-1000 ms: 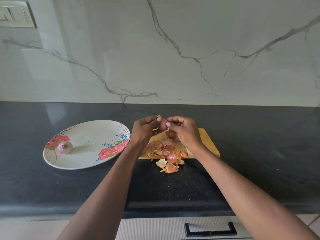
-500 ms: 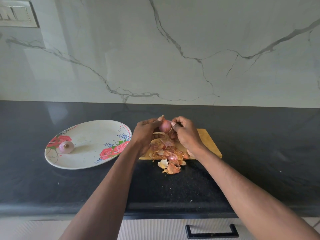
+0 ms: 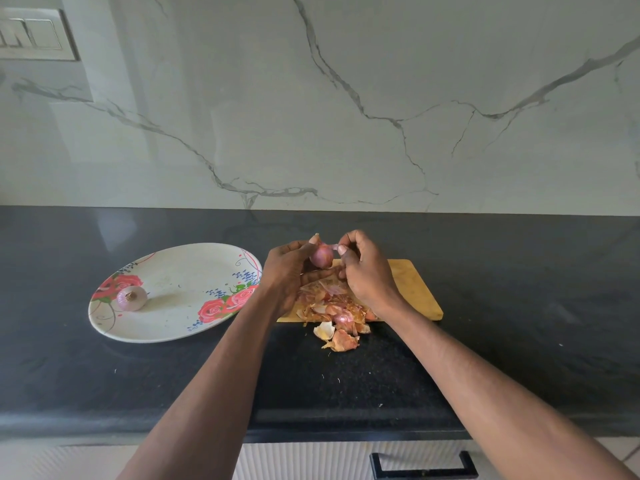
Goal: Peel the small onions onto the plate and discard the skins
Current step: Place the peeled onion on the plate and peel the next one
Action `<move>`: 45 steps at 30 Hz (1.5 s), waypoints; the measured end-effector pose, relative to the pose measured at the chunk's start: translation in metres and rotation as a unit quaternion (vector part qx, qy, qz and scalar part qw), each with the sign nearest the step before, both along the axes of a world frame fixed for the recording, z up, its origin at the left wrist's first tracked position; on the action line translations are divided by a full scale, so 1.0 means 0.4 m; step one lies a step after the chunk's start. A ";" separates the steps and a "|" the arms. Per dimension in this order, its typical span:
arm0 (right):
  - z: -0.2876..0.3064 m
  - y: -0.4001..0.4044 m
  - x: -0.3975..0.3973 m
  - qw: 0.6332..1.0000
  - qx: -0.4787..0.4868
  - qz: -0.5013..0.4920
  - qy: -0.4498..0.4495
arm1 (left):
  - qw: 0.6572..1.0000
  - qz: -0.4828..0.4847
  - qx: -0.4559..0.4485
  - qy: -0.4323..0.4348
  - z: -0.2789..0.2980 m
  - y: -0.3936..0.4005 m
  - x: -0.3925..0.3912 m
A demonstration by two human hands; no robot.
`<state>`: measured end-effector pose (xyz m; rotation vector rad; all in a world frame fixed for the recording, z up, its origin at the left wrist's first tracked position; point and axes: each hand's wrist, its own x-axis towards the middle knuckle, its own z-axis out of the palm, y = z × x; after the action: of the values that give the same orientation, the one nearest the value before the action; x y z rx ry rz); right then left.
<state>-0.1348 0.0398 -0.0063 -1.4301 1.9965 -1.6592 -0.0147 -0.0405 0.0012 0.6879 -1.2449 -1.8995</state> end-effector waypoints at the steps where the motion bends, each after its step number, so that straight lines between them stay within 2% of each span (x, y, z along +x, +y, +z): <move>1: 0.002 0.002 -0.001 1.000 -0.004 0.000 -0.003 | 1.000 0.005 0.006 0.005 0.001 -0.001 0.000; 10: 0.008 0.009 -0.007 0.999 -0.020 0.015 -0.028 | 0.998 -0.016 0.042 0.046 0.008 -0.004 0.005; 16: 0.004 0.011 -0.003 0.998 -0.053 -0.006 0.044 | 0.999 -0.019 0.034 0.033 0.010 0.002 0.010; 22: 0.003 0.007 -0.011 0.995 -0.054 -0.043 0.068 | 0.999 -0.018 0.032 0.004 0.011 0.004 0.010; 38: -0.016 0.001 -0.005 0.991 -0.031 -0.015 0.132 | 0.998 0.006 0.065 0.007 0.021 0.014 0.015; 45: -0.017 -0.002 0.001 0.994 -0.034 0.003 0.100 | 0.995 0.024 0.098 0.015 0.015 -0.002 0.014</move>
<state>-0.1343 0.0391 -0.0129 -1.6842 2.0520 -1.6549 -0.0091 -0.0411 0.0072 0.7806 -1.0236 -2.0011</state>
